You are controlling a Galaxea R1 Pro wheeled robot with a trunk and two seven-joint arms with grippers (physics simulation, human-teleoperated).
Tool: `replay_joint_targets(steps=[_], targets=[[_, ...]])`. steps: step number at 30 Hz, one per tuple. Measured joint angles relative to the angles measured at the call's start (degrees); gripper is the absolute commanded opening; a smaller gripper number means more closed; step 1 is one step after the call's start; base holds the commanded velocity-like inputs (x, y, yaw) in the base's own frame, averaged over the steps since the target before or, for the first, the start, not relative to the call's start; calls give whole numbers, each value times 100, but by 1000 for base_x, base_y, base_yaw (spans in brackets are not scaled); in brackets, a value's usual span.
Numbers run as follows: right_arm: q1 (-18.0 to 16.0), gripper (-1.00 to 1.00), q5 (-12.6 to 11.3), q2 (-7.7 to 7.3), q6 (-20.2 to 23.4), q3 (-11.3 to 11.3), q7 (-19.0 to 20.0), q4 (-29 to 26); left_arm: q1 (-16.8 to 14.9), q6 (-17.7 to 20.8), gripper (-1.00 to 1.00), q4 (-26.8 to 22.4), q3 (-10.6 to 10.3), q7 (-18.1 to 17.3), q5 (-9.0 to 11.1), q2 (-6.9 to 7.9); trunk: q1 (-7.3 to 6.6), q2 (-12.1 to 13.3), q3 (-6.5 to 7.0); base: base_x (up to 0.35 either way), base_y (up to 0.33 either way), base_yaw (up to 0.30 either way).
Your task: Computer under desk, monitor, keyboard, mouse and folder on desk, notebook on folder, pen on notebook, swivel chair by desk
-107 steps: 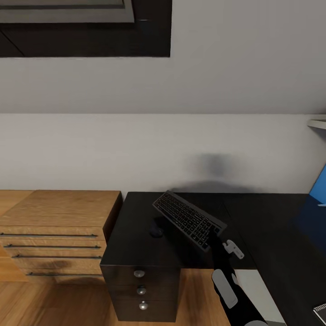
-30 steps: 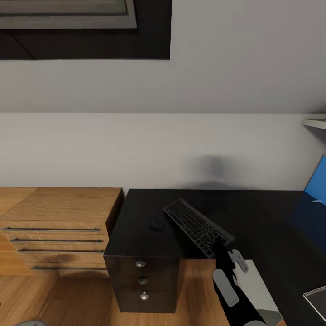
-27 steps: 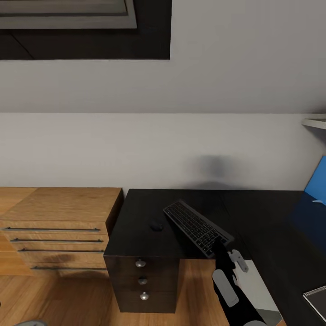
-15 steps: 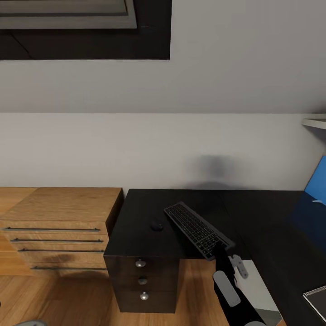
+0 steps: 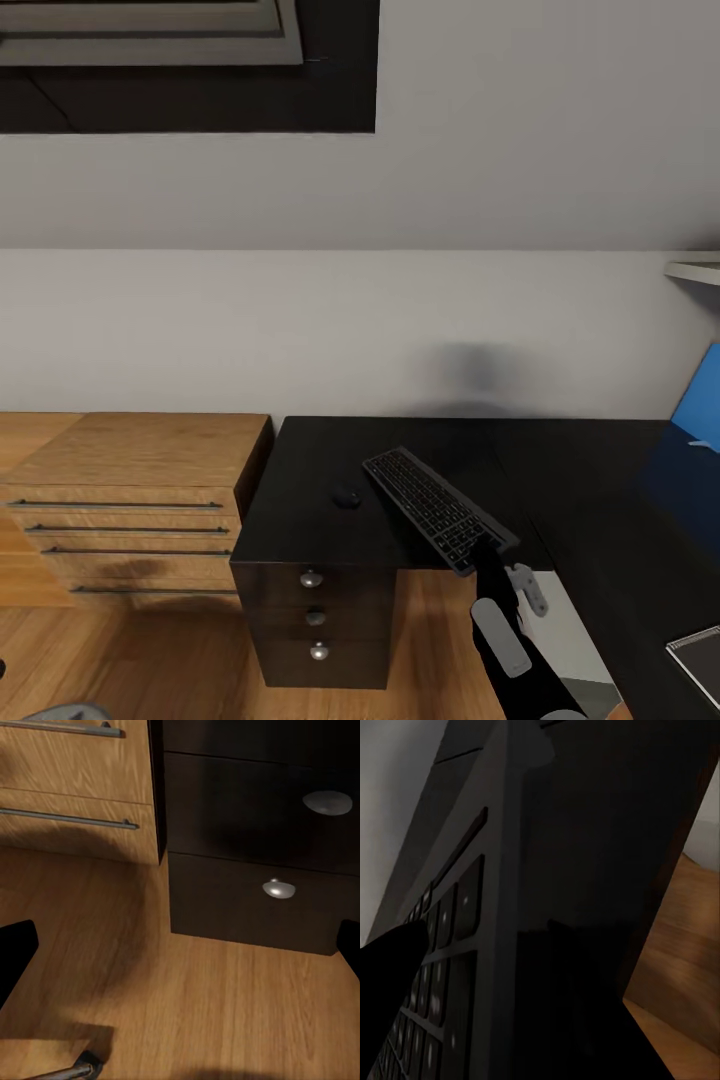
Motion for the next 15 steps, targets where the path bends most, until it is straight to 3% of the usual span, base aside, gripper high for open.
replay_joint_targets(steps=[6, 12, 15], targets=[[0, -100, -64, 11, -5, 1, -3, 3, 0, 0, 100, 0, 0, 0, 0, 0, 0, 0, 0, 0, 0, 0], [0, -100, -592, 100, -50, 10, -1, 34, 0, 0, 100, 0, 0, 0, -2, -7, 0, 0, 0, 0, 0, 0], [0, -100, -679, 127, -61, 3, 0, 41, 0, 0, 100, 0, 0, 0, -2, -8, 0, 0, 0, 0, 0, 0]])
